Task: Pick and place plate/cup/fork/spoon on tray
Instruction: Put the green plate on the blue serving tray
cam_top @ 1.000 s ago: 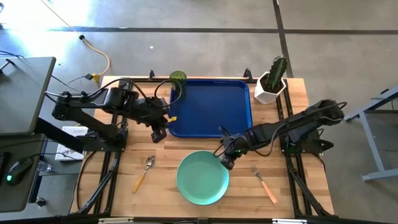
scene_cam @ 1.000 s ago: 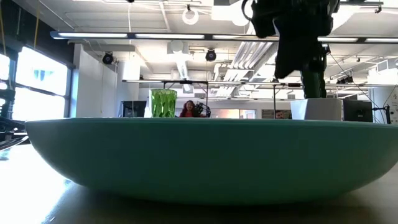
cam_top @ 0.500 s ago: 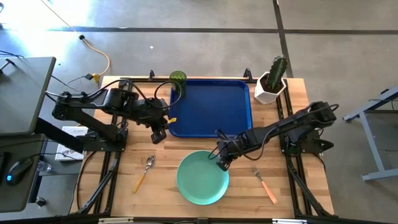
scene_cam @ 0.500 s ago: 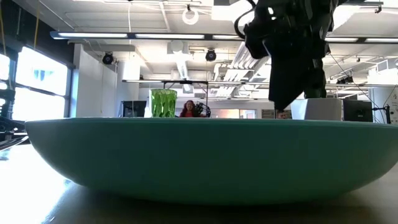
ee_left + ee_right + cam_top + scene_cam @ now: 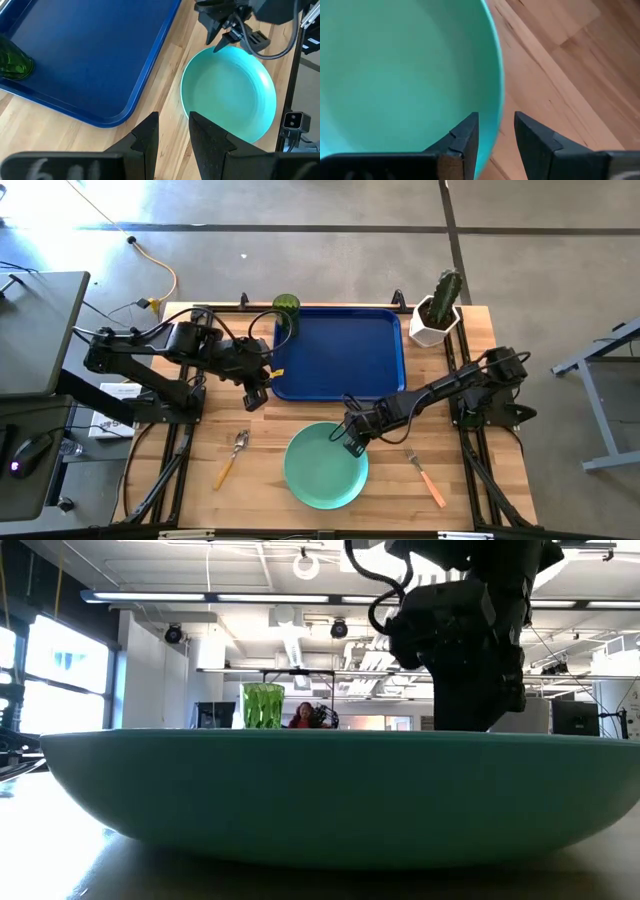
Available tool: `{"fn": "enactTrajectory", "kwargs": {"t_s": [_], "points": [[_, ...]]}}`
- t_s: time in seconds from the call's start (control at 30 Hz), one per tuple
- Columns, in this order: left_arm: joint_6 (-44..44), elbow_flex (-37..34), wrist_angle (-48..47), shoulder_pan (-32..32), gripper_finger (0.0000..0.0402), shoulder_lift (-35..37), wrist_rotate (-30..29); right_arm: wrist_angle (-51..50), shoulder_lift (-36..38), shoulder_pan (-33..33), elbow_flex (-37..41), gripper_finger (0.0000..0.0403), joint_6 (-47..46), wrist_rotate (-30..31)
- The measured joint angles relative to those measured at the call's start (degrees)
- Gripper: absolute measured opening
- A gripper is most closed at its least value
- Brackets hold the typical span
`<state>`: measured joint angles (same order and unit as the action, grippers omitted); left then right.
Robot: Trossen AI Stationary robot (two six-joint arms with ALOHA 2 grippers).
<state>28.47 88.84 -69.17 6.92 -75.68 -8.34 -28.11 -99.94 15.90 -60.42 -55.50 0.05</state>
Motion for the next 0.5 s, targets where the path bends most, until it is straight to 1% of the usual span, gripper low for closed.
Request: {"fn": "enactTrajectory", "kwargs": {"t_s": [0.23, 0.3, 0.4, 0.5], "points": [[-0.04, 0.0, 0.09, 0.0, 0.0099, 0.0, 0.0, 1.3, -2.64, 0.0, 0.0, 0.0117, -1.35, -0.35], [-0.05, 0.0, 0.09, 0.0, 0.0099, 0.0, 0.0, 1.24, -2.62, 0.0, 0.0, 0.0111, -1.66, -0.41], [-0.17, 0.0, 0.09, 0.0, 0.0099, 0.0, 0.0, 1.41, -2.62, -0.14, 0.0, 0.0085, -1.66, -0.52], [-0.17, 0.0, 0.09, 0.0, 0.0099, 0.0, 0.0, 1.44, -2.6, -0.17, 0.0, 0.0045, -1.69, -1.17]]}}
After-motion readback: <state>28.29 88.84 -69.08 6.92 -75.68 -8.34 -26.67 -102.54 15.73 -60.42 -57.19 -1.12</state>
